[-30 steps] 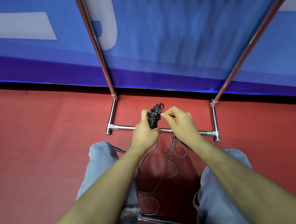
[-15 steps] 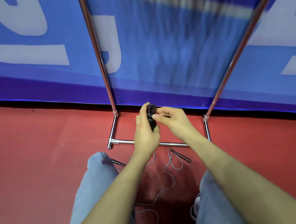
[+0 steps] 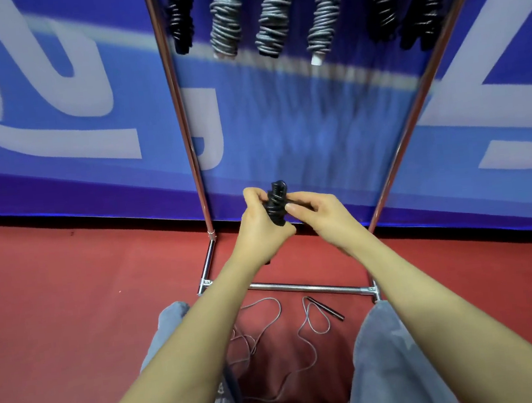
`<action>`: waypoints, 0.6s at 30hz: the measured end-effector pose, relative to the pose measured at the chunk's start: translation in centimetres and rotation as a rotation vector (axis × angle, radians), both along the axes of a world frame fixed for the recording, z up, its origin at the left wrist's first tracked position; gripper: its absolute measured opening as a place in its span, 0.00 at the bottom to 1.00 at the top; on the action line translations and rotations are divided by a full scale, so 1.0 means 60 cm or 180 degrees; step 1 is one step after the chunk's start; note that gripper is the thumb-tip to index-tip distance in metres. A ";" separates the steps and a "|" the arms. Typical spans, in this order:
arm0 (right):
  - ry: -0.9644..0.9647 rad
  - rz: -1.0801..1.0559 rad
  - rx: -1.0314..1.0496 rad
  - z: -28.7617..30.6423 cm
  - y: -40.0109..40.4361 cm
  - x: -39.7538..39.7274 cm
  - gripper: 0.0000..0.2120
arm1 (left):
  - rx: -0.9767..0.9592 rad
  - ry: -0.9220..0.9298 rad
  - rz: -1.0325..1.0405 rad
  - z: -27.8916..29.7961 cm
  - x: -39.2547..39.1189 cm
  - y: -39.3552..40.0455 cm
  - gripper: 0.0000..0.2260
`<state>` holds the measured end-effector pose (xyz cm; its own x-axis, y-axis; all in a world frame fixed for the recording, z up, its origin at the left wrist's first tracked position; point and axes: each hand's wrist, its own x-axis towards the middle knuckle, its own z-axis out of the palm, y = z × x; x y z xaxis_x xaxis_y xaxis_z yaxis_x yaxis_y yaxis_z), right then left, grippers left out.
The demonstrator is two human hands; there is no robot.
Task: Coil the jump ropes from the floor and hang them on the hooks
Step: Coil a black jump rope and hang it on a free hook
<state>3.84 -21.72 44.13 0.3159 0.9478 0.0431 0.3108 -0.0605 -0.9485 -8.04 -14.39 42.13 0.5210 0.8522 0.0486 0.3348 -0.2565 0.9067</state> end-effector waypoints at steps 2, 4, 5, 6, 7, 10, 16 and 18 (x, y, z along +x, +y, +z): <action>0.0066 -0.0204 0.0155 0.012 0.002 -0.005 0.10 | 0.0169 0.0094 -0.0008 0.016 -0.004 0.002 0.24; 0.0200 -0.0385 0.0275 0.026 0.007 -0.016 0.10 | 0.0297 0.0118 0.0117 0.029 -0.008 0.008 0.25; 0.0223 -0.0454 0.0305 0.034 0.010 -0.020 0.09 | 0.0310 0.0045 0.0235 0.035 -0.011 0.010 0.25; 0.0223 -0.0516 0.0327 0.042 0.013 -0.022 0.07 | 0.0350 0.0002 0.0345 0.039 -0.014 0.009 0.25; 0.0228 -0.0570 0.0363 0.048 0.015 -0.022 0.05 | 0.0462 0.0007 0.0446 0.043 -0.016 0.008 0.25; 0.0453 -0.0703 0.0479 0.065 0.015 -0.024 0.04 | 0.1105 0.0266 0.0461 0.051 -0.011 -0.007 0.26; 0.0496 -0.0387 0.0572 0.080 0.006 -0.022 0.08 | 0.1647 0.0526 0.0569 0.064 0.010 -0.015 0.32; 0.0393 -0.0164 0.0505 0.081 0.002 -0.014 0.13 | 0.1397 0.0285 0.0477 0.065 0.011 -0.008 0.30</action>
<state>2.98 -21.60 48.96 0.3759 0.9147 0.1484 0.1921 0.0798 -0.9781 -7.37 -14.85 46.02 0.4124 0.8272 0.3816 0.4693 -0.5519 0.6893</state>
